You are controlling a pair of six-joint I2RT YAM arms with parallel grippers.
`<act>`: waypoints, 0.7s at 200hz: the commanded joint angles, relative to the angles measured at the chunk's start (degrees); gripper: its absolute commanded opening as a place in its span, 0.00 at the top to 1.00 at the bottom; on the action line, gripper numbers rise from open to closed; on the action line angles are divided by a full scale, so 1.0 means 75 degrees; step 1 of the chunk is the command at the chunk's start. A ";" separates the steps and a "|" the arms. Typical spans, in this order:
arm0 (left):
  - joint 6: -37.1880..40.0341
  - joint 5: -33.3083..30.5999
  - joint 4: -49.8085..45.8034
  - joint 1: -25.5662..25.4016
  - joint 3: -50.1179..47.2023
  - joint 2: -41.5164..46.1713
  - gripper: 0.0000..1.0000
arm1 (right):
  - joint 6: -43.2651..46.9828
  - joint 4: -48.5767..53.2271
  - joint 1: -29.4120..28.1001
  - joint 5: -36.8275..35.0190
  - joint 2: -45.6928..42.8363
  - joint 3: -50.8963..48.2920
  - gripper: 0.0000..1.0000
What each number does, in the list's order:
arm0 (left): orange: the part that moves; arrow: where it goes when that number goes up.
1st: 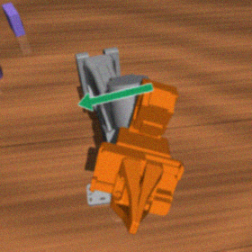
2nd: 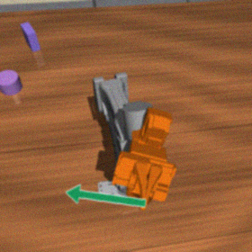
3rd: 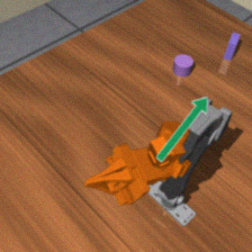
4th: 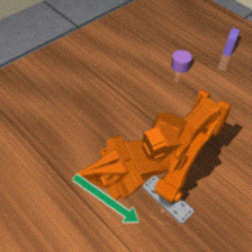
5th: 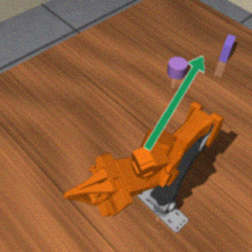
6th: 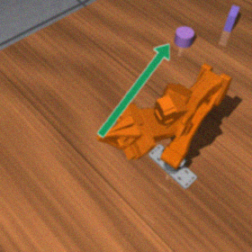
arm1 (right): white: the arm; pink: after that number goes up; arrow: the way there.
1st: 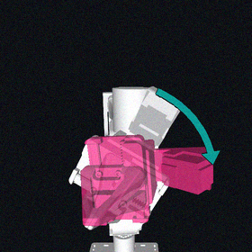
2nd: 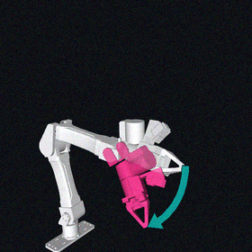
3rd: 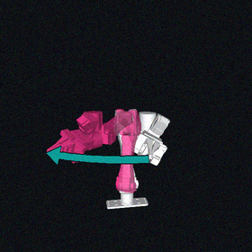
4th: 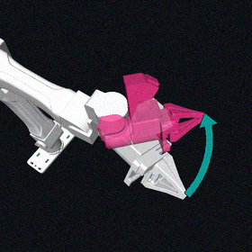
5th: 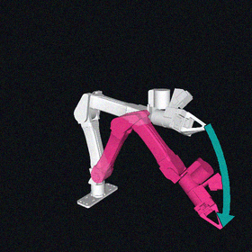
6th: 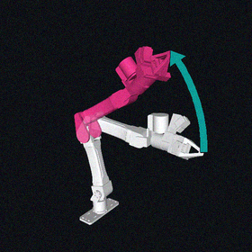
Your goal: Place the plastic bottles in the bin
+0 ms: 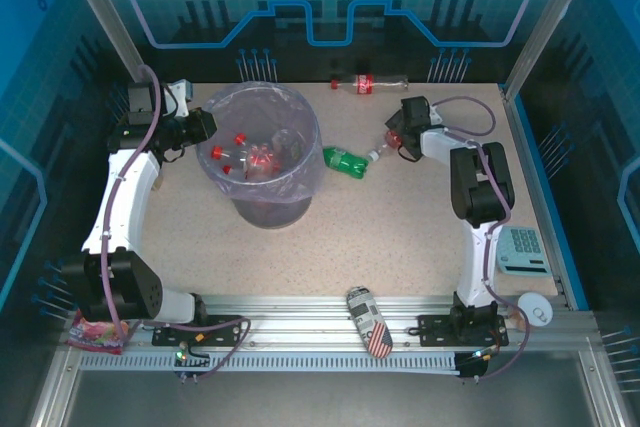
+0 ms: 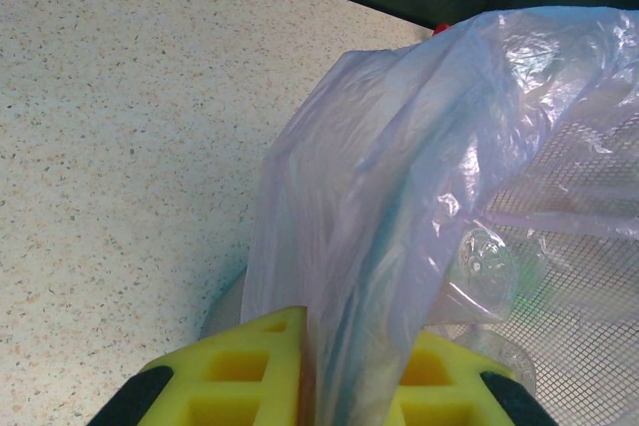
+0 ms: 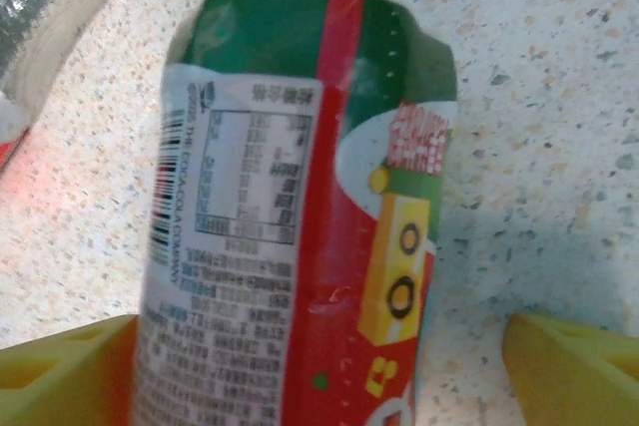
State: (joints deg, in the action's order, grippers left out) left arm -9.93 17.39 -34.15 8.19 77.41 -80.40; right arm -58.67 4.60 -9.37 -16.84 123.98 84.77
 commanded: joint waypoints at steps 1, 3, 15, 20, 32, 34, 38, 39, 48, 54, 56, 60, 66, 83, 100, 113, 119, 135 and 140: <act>0.0198 0.0118 -0.0560 -0.0142 -0.0307 -0.0178 1.00 | 0.0210 -0.0136 0.0161 0.0101 -0.0101 -0.0330 0.17; 0.0199 0.0119 -0.0557 -0.0148 -0.0312 -0.0175 1.00 | 0.0219 -0.0163 0.0174 0.0121 -0.0104 -0.0351 0.19; 0.0196 0.0131 -0.0555 -0.0142 -0.0303 -0.0190 1.00 | 0.0325 -0.0326 0.0208 0.0205 -0.0133 -0.0497 0.25; 0.0194 0.0124 -0.0553 -0.0142 -0.0305 -0.0183 1.00 | 0.0365 -0.0379 0.0229 0.0217 -0.0156 -0.0563 0.26; 0.0191 0.0115 -0.0553 -0.0142 -0.0309 -0.0184 1.00 | 0.0473 -0.0499 0.0242 0.0206 -0.0234 -0.0705 0.27; 0.0197 0.0115 -0.0549 -0.0142 -0.0309 -0.0189 1.00 | 0.0493 -0.0520 0.0250 0.0212 -0.0240 -0.0731 0.27; 0.0196 0.0112 -0.0553 -0.0136 -0.0313 -0.0187 1.00 | 0.0529 -0.0569 0.0274 0.0224 -0.0278 -0.0773 0.27; 0.0192 0.0110 -0.0555 -0.0139 -0.0313 -0.0189 1.00 | 0.0543 -0.0579 0.0275 0.0227 -0.0283 -0.0788 0.27; 0.0189 0.0108 -0.0552 -0.0142 -0.0316 -0.0194 1.00 | 0.0625 -0.0738 0.0306 0.0302 -0.0366 -0.0920 0.29; 0.0189 0.0107 -0.0552 -0.0142 -0.0310 -0.0210 1.00 | 0.0665 -0.0820 0.0337 0.0344 -0.0430 -0.1000 0.31; 0.0188 0.0107 -0.0546 -0.0142 -0.0306 -0.0210 1.00 | 0.0681 -0.0850 0.0347 0.0355 -0.0447 -0.1019 0.31; 0.0190 0.0107 -0.0549 -0.0142 -0.0313 -0.0213 1.00 | 0.0706 -0.0901 0.0357 0.0375 -0.0494 -0.1068 0.32; 0.0197 0.0108 -0.0547 -0.0142 -0.0316 -0.0213 1.00 | 0.0753 -0.0948 0.0378 0.0391 -0.0559 -0.1115 0.32; 0.0195 0.0096 -0.0556 -0.0142 -0.0306 -0.0221 1.00 | 0.0908 -0.1023 0.0434 0.0408 -0.0751 -0.1235 0.33; 0.0199 0.0084 -0.0558 -0.0141 -0.0306 -0.0225 1.00 | 0.1113 -0.1136 0.0461 0.0460 -0.0969 -0.1352 0.35; 0.0179 0.0107 -0.0556 -0.0142 -0.0321 -0.0219 1.00 | 0.1254 -0.1216 0.0486 0.0531 -0.1121 -0.1419 0.36; 0.0161 0.0140 -0.0552 -0.0142 -0.0313 -0.0235 1.00 | 0.1327 -0.1246 0.0507 0.0583 -0.1195 -0.1461 0.38; 0.0117 0.0213 -0.0526 -0.0142 -0.0309 -0.0215 1.00 | 0.1515 -0.1334 0.0557 0.0761 -0.1420 -0.1577 0.38; 0.0111 0.0222 -0.0519 -0.0142 -0.0313 -0.0204 1.00 | 0.1580 -0.1385 0.0577 0.0821 -0.1493 -0.1620 0.39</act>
State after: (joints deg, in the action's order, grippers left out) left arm -9.98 17.41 -34.15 8.19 77.41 -80.42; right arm -50.26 -2.90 -6.28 -12.71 117.19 73.78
